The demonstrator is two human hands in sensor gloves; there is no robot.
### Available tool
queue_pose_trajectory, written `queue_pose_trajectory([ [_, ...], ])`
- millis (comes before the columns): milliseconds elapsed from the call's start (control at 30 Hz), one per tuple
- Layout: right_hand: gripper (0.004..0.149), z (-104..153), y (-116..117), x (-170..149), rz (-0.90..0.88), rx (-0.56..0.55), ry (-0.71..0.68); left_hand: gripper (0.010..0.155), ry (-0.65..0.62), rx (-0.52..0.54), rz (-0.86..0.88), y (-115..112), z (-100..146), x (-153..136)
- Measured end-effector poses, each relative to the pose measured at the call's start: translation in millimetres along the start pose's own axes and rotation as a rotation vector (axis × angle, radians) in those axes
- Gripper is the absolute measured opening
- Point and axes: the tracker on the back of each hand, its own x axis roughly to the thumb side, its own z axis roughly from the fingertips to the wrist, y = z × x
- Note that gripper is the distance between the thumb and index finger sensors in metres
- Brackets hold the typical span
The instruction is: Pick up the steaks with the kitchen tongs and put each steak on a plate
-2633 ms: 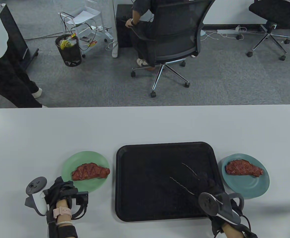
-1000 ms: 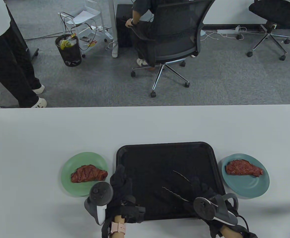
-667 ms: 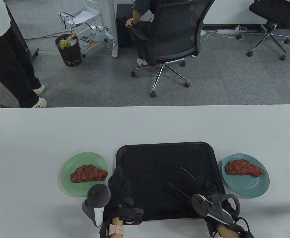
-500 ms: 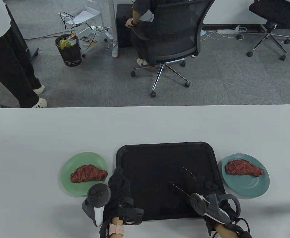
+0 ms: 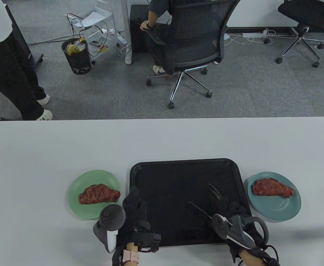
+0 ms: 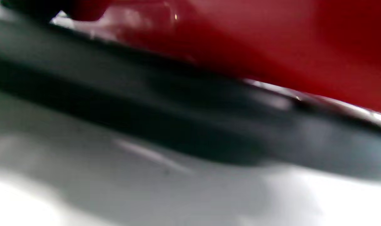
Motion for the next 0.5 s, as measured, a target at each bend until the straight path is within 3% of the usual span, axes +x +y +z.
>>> queue_pose_trajectory([
  [67, 0.09, 0, 0, 1, 0.026, 0.064, -0.005, 0.065, -0.001, -0.002, -0.005, 0, 0, 0],
  [267, 0.09, 5, -16, -1, -0.031, -0.028, -0.013, 0.065, -0.008, -0.005, -0.003, -2, -1, 1],
  [433, 0.082, 8, -55, -4, -0.341, -0.212, -0.053, 0.065, -0.014, -0.006, 0.032, -6, -1, 3],
  [500, 0.077, 4, -70, -5, -0.493, -0.282, -0.01, 0.065, -0.029, -0.006, 0.042, -8, 1, 6],
])
